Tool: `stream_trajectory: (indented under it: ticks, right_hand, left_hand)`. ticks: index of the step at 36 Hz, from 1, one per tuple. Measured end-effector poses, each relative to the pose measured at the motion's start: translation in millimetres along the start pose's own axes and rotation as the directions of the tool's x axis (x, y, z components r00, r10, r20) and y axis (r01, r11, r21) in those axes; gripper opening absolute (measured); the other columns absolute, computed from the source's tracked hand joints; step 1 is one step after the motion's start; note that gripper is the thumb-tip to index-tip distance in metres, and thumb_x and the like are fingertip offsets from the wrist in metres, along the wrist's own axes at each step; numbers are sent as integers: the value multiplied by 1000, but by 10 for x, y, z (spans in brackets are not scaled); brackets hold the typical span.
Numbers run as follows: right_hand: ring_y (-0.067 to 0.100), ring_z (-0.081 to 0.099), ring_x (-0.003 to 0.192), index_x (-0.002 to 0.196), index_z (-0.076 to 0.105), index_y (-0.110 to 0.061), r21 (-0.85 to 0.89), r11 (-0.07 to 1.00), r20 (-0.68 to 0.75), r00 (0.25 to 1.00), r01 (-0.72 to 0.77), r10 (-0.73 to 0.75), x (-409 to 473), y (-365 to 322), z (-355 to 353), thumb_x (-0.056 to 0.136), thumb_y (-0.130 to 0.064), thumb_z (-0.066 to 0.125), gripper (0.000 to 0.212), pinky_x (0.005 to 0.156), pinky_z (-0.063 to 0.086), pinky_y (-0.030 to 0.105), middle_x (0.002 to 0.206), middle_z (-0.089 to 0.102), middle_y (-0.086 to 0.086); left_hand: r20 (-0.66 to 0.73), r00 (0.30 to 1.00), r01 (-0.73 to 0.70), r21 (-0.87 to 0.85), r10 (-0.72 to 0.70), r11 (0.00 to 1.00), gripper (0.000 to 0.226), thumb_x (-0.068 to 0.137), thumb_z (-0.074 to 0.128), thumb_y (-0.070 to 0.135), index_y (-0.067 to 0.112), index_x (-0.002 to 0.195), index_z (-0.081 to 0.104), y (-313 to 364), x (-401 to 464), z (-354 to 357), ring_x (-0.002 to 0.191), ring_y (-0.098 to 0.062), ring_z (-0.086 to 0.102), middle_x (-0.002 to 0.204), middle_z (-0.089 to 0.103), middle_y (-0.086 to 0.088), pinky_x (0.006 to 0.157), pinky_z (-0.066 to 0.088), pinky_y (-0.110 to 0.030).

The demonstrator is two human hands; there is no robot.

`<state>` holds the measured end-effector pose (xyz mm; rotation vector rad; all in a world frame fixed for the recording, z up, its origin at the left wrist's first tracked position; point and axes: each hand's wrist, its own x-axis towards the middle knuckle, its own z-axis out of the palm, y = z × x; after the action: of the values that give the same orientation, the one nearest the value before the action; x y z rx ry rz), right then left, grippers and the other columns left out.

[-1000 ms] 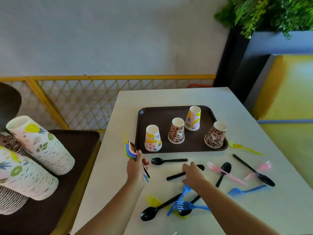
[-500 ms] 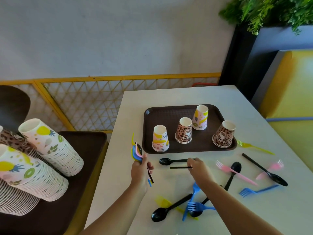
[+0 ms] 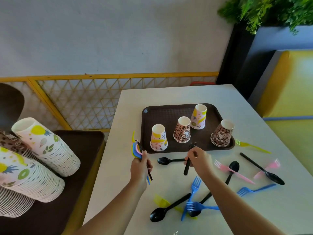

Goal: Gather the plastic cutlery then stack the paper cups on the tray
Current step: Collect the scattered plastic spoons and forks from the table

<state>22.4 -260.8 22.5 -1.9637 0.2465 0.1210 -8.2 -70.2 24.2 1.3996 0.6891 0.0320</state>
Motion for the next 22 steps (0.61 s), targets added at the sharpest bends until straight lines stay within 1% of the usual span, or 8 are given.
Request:
stream_trajectory:
  ticks: [4, 6, 9, 11, 13, 17, 20, 22]
  right_hand:
    - [8, 62, 49, 82, 56, -5, -49, 998, 57, 998, 33, -30, 40, 4, -11, 90, -7, 53, 8, 48, 51, 17, 73, 64, 12]
    - [4, 58, 43, 82, 54, -7, -79, 996, 76, 996, 51, -45, 66, -19, -23, 85, -11, 63, 10, 46, 47, 12, 63, 62, 5]
    - [15, 63, 58, 83, 53, -10, -192, 973, 114, 988, 124, -103, 143, -36, -51, 82, -10, 66, 13, 55, 49, 18, 69, 62, 4]
    - [23, 62, 66, 92, 50, -10, -275, 940, 177, 972, 201, -156, 195, -34, -47, 87, -3, 55, 10, 62, 49, 29, 77, 59, 10]
    - [21, 55, 66, 104, 45, -10, -366, 887, 255, 947, 283, -197, 245, -26, -19, 90, -2, 45, 16, 61, 46, 33, 82, 57, 13]
    - [23, 57, 82, 129, 38, -14, -555, 739, 388, 905, 382, -176, 388, 52, 79, 93, -8, 41, 37, 71, 45, 35, 104, 61, 15]
    - [26, 55, 109, 135, 37, -10, -654, 599, 487, 863, 462, -133, 486, 188, 113, 90, -13, 50, 47, 90, 44, 33, 131, 45, 10]
    - [24, 53, 112, 135, 38, -9, -700, 487, 540, 833, 522, -116, 511, 264, 125, 91, -23, 52, 48, 95, 43, 32, 134, 36, 8]
  left_hand:
    - [-8, 999, -37, 44, 38, 998, 47, 97, 47, 30, 8, 55, 43, 0, 1, 36, 45, -16, 41, 49, 44, -4, 45, 34, -24]
    - [-11, 999, -39, 31, 40, 999, 47, 97, 48, 30, 9, 56, 43, 0, -12, 49, 46, -16, 40, 49, 44, -3, 48, 33, -26]
    - [-32, 999, -34, 21, 35, 999, 45, 96, 49, 31, 10, 57, 44, -5, -50, 67, 43, -12, 40, 50, 44, -2, 47, 34, -25]
    - [-44, 999, -29, 6, 29, 1000, 43, 96, 50, 32, 10, 59, 44, -19, -72, 70, 40, -9, 39, 50, 43, -1, 45, 34, -23]
    - [-56, 998, -25, -23, 24, 999, 40, 95, 51, 30, 10, 62, 44, -32, -98, 67, 37, -7, 38, 51, 43, 0, 43, 34, -22]
    - [-83, 996, 9, -87, -17, 996, 32, 95, 51, 26, 10, 69, 46, -73, -149, 51, 34, -5, 36, 57, 45, -2, 40, 35, -19]
    - [-110, 993, 28, -106, -40, 994, 24, 95, 52, 27, 11, 77, 52, -124, -182, 30, 32, -5, 36, 64, 52, -2, 37, 33, -18]
    - [-114, 992, 35, -112, -48, 993, 18, 95, 53, 27, 14, 82, 55, -155, -210, 17, 32, -6, 36, 70, 58, -3, 37, 32, -18]
